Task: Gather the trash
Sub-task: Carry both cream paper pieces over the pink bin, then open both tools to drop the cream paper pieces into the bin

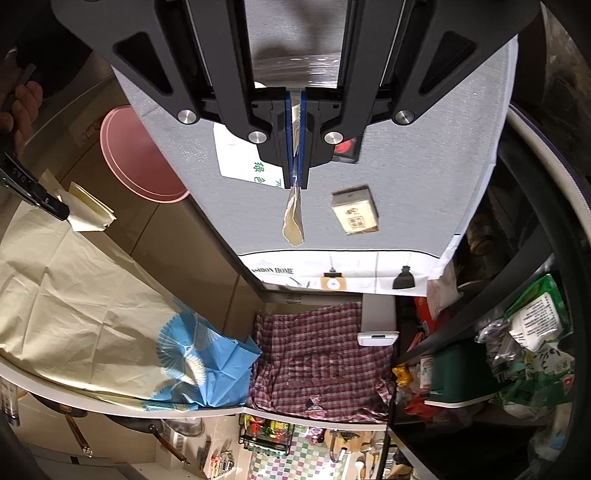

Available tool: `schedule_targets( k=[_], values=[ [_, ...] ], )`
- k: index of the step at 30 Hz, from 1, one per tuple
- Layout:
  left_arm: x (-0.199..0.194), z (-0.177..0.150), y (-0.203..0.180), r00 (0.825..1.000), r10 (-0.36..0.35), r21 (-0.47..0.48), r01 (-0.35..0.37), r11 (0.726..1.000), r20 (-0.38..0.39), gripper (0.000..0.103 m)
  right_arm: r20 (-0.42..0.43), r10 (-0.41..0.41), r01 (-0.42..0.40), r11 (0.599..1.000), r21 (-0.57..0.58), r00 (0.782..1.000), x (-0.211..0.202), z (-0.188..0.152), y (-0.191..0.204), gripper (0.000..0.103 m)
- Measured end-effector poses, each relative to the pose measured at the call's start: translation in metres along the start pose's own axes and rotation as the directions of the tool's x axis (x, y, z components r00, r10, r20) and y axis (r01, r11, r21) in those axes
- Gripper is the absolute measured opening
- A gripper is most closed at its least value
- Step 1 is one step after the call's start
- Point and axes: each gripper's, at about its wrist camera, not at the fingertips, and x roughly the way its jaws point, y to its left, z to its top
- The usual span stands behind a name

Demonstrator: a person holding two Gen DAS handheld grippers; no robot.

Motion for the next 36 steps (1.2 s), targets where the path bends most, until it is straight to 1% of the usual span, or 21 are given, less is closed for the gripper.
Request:
schedule_targets(
  k=[10, 17, 23, 27, 31, 36],
  values=[
    [0.012, -0.001, -0.028, 0.999, -0.033, -0.001, 0.033, 0.999, -0.015, 0.002, -0.005, -0.046, 0.046, 0.998, 0.045, 0.999, 0.005, -0.006, -0.028, 0.001],
    [0.025, 0.005, -0.052, 0.998, -0.049, 0.017, 0.049, 0.999, -0.027, 0.002, -0.010, -0.080, 0.080, 0.995, 0.065, 0.997, 0.009, -0.008, -0.044, 0.001],
    [0.037, 0.007, -0.075, 0.997, -0.071, 0.035, 0.073, 0.997, -0.038, 0.002, -0.022, -0.072, 0.074, 0.991, 0.114, 0.997, 0.013, -0.009, -0.058, 0.001],
    [0.045, 0.005, -0.089, 0.995, -0.084, 0.045, 0.086, 0.995, -0.049, 0.002, -0.025, -0.074, 0.076, 0.990, 0.116, 0.997, 0.017, -0.010, -0.061, 0.001],
    [0.054, 0.005, -0.103, 0.994, -0.095, 0.055, 0.099, 0.994, -0.062, 0.002, -0.020, -0.088, 0.090, 0.988, 0.124, 0.996, 0.018, -0.009, -0.068, 0.001],
    [0.063, 0.009, -0.120, 0.991, -0.112, 0.084, 0.118, 0.989, -0.072, 0.002, -0.026, -0.111, 0.114, 0.979, 0.170, 0.993, 0.022, -0.010, -0.083, 0.001]
  ],
)
